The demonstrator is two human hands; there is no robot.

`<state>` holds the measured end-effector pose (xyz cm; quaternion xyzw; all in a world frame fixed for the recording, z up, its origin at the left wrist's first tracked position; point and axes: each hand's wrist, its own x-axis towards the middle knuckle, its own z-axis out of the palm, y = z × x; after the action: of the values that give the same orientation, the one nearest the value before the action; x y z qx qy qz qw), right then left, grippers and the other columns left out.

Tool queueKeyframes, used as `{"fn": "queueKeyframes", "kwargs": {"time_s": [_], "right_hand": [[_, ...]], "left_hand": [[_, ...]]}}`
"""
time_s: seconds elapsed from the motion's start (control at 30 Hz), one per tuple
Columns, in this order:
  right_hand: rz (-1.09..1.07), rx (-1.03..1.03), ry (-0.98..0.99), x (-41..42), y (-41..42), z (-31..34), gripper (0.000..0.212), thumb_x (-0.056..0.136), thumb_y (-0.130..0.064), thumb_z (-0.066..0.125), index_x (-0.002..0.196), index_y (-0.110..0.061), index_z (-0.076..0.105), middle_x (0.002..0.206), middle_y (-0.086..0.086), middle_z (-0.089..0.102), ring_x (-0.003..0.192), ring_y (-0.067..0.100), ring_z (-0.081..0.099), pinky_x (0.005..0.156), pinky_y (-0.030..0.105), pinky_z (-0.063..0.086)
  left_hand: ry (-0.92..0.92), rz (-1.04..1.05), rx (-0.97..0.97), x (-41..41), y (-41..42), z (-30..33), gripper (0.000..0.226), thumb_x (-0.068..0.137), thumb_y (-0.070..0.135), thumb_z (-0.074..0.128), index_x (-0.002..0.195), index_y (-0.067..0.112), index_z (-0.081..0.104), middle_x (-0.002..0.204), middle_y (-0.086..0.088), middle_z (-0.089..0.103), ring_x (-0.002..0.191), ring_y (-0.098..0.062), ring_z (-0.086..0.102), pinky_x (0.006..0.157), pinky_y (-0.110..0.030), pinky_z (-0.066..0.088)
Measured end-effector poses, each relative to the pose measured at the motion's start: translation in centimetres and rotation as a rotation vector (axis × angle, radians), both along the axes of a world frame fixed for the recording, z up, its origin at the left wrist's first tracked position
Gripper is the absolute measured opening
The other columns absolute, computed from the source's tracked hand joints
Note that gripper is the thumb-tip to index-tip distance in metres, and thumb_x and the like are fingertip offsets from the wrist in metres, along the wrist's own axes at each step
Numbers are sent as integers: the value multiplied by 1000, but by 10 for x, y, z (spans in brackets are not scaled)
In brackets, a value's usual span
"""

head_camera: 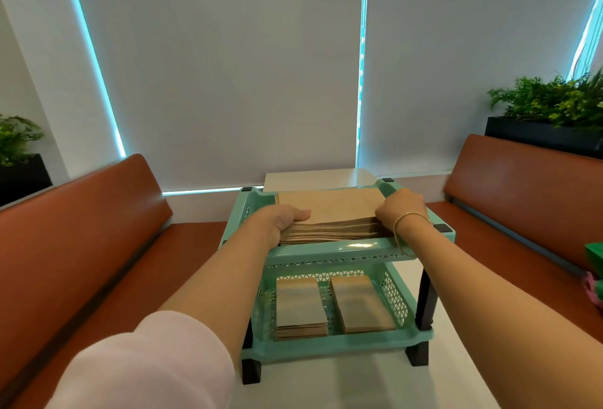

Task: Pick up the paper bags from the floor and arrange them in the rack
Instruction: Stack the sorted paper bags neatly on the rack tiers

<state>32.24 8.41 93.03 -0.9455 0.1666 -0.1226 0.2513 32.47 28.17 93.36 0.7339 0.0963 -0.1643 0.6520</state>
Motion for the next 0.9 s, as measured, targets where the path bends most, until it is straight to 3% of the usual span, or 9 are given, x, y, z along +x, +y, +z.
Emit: {"fn": "queueKeyframes", "kwargs": {"time_s": [0.07,0.13,0.3,0.37,0.47,0.6,0.73,0.83,0.9], "right_hand": [[32,-77,44,2,1,6,22,92,-14,45,110,-3,53,97,11,52,82,20,48,61,23,43],[54,-34,66,3,0,15,20,93,-15,43,108,-5,52,97,11,50,89,22,52,84,30,48],[183,844,98,-23,-10,43,9,75,-3,45,80,-9,49,79,8,51,70,23,50,70,34,44],[302,1029,75,-29,-14,46,18,62,-10,48,79,-15,50,78,6,53,70,23,53,65,29,43],[419,1058,52,-30,-14,45,32,47,-14,47,78,-18,51,74,4,53,68,22,50,62,25,34],[439,1136,6,-26,-21,38,45,45,-15,51,90,-16,58,85,6,60,77,25,56,69,30,44],[618,1329,-33,-25,-20,36,54,36,-12,60,90,-13,65,79,7,69,65,25,66,55,29,53],[684,1356,-47,-21,-21,33,74,21,-16,71,95,-12,66,86,10,69,74,29,66,61,35,55],[619,1296,-58,-18,-21,32,57,33,-9,62,90,-10,64,83,9,67,73,27,63,64,33,53]], "left_hand": [[-16,22,-24,-2,1,1,9,87,9,64,87,5,56,77,-11,62,64,-22,59,67,-34,51],[-73,52,-68,-5,2,1,17,85,6,66,100,2,59,82,-12,64,67,-24,61,65,-35,52],[-352,104,-225,-6,14,4,44,80,1,69,121,4,53,111,-14,66,101,-30,63,96,-44,49],[-430,106,-310,-8,16,9,44,83,-2,65,124,6,51,110,-12,63,96,-24,63,96,-38,49],[-488,105,-373,-11,17,18,40,84,-3,63,120,9,50,109,-9,62,88,-17,62,86,-29,51],[-465,78,-407,-10,21,18,35,80,0,66,110,15,55,118,-15,63,107,-31,59,103,-50,42],[-476,18,-403,-8,20,22,38,79,4,67,113,17,56,108,-8,66,102,-26,60,106,-49,39],[-478,-16,-387,-7,25,28,52,70,9,70,119,15,55,108,-10,66,104,-29,59,106,-50,38],[-484,-9,-348,-8,28,32,58,66,7,72,121,13,54,110,-12,66,107,-30,60,104,-50,41]]}}
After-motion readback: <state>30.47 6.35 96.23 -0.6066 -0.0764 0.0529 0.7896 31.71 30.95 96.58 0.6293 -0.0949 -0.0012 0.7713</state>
